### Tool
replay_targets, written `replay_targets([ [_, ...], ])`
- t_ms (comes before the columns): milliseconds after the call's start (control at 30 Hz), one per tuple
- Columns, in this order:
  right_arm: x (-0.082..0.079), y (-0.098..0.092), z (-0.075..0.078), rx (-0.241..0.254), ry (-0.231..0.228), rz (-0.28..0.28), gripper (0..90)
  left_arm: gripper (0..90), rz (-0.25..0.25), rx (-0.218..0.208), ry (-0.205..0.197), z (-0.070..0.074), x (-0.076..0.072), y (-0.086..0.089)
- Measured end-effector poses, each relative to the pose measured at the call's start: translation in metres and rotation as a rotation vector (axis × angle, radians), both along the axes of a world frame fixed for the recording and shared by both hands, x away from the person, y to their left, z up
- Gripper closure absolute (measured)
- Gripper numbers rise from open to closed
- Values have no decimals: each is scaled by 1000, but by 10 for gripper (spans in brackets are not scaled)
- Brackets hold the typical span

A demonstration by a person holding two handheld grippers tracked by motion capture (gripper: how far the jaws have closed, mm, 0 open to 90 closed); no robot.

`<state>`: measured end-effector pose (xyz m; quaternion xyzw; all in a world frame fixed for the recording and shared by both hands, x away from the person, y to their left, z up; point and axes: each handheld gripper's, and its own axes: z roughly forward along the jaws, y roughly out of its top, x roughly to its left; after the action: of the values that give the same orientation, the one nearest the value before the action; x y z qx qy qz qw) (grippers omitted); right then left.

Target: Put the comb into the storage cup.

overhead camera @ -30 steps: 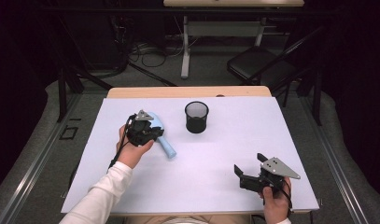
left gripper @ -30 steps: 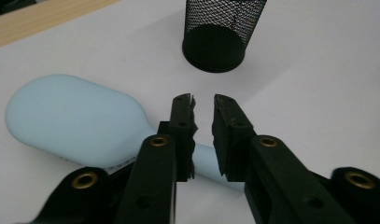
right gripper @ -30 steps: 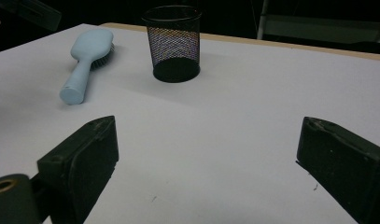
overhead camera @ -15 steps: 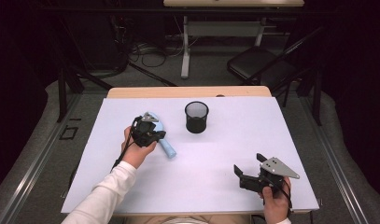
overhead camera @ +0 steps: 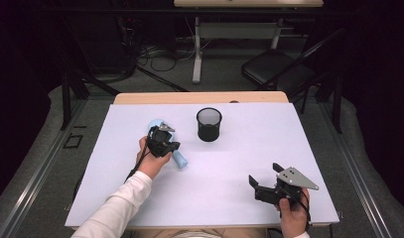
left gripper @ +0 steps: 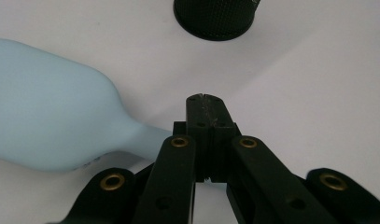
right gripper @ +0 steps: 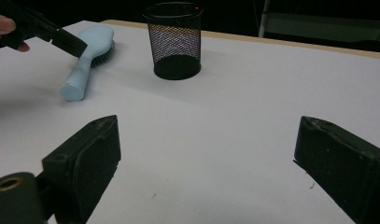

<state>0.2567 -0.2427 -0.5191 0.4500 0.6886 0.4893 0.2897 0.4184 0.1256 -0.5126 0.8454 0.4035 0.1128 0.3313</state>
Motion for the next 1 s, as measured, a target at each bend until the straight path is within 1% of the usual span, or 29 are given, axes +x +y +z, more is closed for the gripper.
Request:
replay_targets([
  [33, 0, 0, 0, 0, 0, 0, 68, 900, 0, 0, 0, 0, 0, 0],
  [100, 0, 0, 0, -1, 1, 0, 68, 900, -3, 14, 8, -5, 2, -3],
  [133, 0, 0, 0, -1, 1, 1, 68, 900, -3, 14, 8, -5, 2, -3],
  [267, 0, 0, 0, -2, 1, 2, 68, 900, -4, 18, 32, -13, 4, -9],
  [333, 0, 0, 0, -2, 1, 3, 68, 900, -8, 22, 35, -15, 5, -11],
  [600, 0, 0, 0, 0, 5, 5, 69, 900, -13, 24, 44, -21, 6, -19],
  [700, 0, 0, 0, -2, 3, 6, 69, 900, -18, 34, 52, -24, 6, -23],
  [933, 0, -1, 0, -2, 6, 6, 69, 900, -21, 41, 62, -26, 7, -26],
  [1000, 0, -1, 0, -1, 6, 4, 71, 900, -28, 47, 67, -27, 7, -27],
])
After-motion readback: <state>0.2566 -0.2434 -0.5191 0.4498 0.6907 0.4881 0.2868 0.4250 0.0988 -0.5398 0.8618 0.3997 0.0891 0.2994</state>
